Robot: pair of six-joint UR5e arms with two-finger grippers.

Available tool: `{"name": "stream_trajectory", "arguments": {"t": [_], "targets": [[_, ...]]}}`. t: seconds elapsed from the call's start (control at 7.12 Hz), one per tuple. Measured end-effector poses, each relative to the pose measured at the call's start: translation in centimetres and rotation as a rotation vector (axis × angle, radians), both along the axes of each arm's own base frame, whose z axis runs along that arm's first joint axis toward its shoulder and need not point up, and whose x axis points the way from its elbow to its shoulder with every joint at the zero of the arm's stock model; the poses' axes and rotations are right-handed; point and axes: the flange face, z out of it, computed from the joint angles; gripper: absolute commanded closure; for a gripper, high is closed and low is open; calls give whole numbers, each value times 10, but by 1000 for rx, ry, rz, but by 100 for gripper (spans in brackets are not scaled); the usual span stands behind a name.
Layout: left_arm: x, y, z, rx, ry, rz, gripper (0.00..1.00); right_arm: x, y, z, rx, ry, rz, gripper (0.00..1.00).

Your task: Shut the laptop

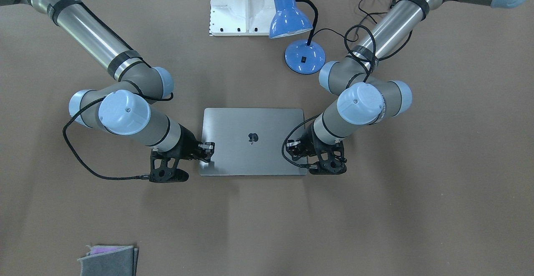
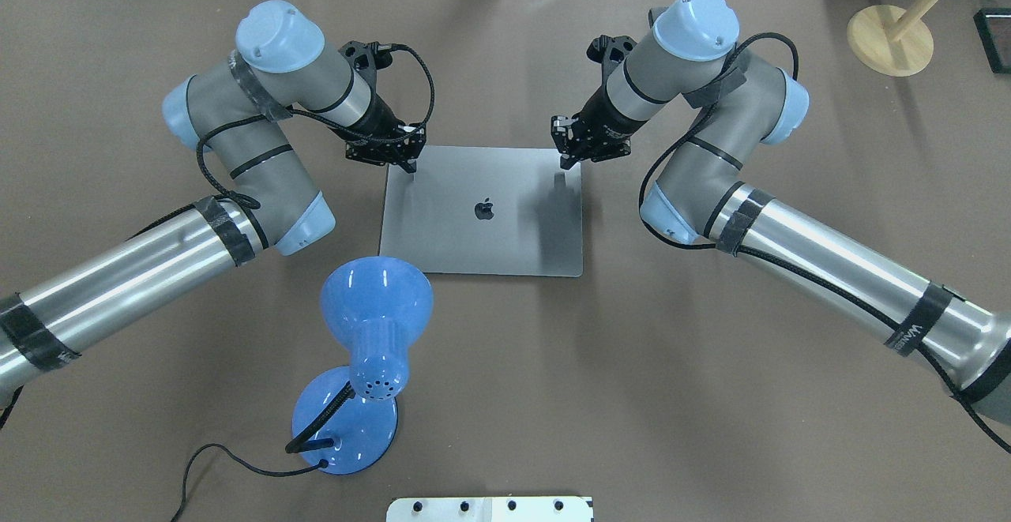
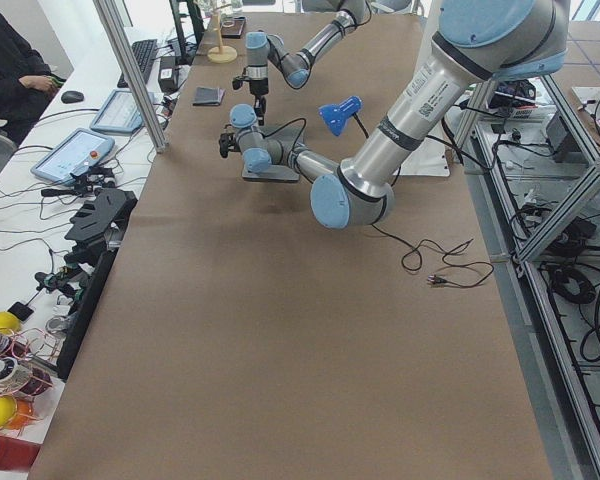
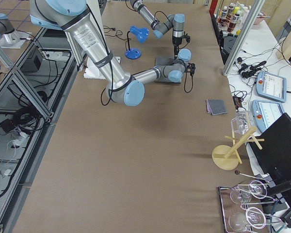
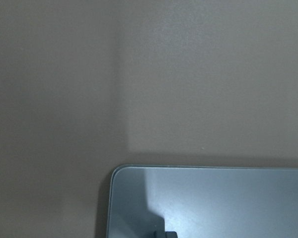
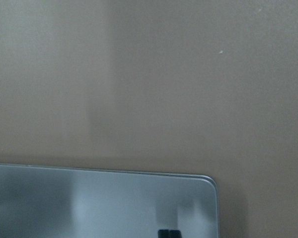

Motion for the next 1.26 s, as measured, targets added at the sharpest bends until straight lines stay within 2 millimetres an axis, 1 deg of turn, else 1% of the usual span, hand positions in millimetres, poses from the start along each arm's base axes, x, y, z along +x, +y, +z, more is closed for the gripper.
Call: {"name": "stream_trajectory", "arguments": {"t": [0.14, 0.28, 0.42, 0.56, 0.7, 0.84, 0.98, 1.12, 1.26], "targets": [[-8, -4, -5, -10, 16, 8, 100, 12, -7, -8, -6, -18, -3, 100], [-19, -7, -14, -13, 36, 12, 78, 29, -16, -16, -14, -42, -10, 59], [-35, -7, -28, 1, 64, 10, 2, 52, -24, -25, -18, -72, -18, 1], [-53, -4, -38, 21, 85, -2, 2, 81, -29, -29, -16, -98, -15, 0], [-77, -7, -34, 36, 89, -36, 2, 113, -34, -25, -12, -110, 6, 0], [-117, -21, -15, 39, 75, -97, 2, 144, -42, -19, -8, -114, 35, 0], [-173, -41, 8, 43, 55, -171, 2, 182, -52, -5, 5, -108, 72, 0], [-228, -56, 28, 62, 29, -225, 2, 223, -61, 18, 26, -93, 99, 0], [-281, -64, 47, 102, -28, -248, 2, 265, -68, 52, 63, -59, 106, 0]]}}
